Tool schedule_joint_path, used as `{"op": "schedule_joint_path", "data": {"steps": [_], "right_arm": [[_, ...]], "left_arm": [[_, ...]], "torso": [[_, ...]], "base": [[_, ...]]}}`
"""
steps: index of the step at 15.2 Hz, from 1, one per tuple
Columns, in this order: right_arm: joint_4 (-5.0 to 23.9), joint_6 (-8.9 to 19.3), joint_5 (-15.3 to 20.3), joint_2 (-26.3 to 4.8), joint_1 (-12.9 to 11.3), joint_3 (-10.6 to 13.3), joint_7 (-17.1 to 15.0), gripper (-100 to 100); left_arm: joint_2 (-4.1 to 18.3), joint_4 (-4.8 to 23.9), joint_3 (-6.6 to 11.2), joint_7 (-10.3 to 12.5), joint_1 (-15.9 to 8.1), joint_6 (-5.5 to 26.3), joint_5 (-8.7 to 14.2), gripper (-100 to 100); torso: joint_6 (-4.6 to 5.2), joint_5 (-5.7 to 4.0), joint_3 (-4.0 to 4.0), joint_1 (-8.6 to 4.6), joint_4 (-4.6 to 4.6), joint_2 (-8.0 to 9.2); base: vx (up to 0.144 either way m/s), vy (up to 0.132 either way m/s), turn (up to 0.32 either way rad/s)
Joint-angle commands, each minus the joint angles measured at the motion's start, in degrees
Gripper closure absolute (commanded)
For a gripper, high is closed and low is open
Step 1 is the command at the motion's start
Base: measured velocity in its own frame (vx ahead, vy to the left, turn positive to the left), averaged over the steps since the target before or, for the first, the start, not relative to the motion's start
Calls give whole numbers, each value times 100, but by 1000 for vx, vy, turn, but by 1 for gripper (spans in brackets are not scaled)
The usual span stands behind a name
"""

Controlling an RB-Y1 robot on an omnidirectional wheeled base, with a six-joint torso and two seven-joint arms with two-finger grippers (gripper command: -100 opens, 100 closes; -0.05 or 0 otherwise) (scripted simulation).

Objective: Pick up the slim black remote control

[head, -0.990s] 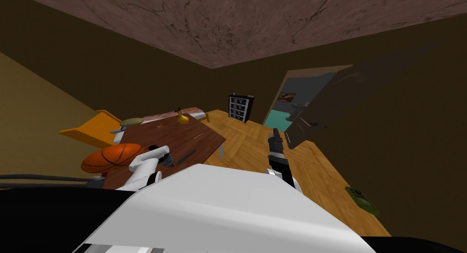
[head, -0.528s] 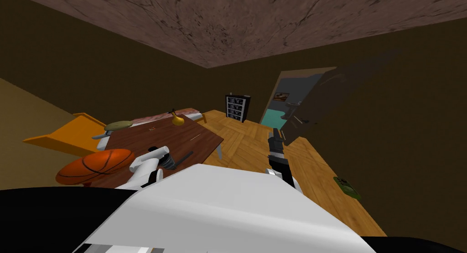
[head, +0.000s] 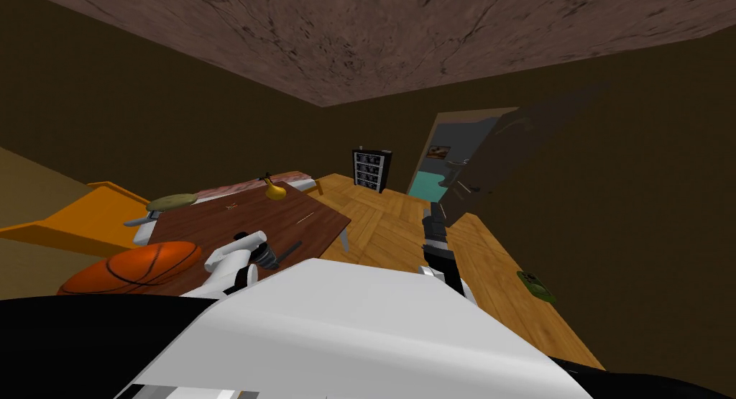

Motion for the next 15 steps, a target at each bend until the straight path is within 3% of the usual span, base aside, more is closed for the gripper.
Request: {"op": "schedule_joint_path", "data": {"steps": [1,2,12,15], "right_arm": [[0,0,0,0,0,0,0,0],[0,0,0,0,0,0,0,0],[0,0,0,0,0,0,0,0],[0,0,0,0,2,0,0,0]], "left_arm": [[-1,-3,2,1,1,8,1,-100],[7,132,61,16,-47,134,26,-100],[-55,176,20,31,-101,80,32,-100],[-95,205,-6,40,-135,44,36,-100]], "torso": [[0,0,0,0,0,0],[-1,0,0,1,0,-1],[-1,0,1,-2,0,1],[4,0,-25,1,-8,-46]], "base": [[7,17,-25],[2,11,-63],[4,7,-19],[154,19,-96]]}}
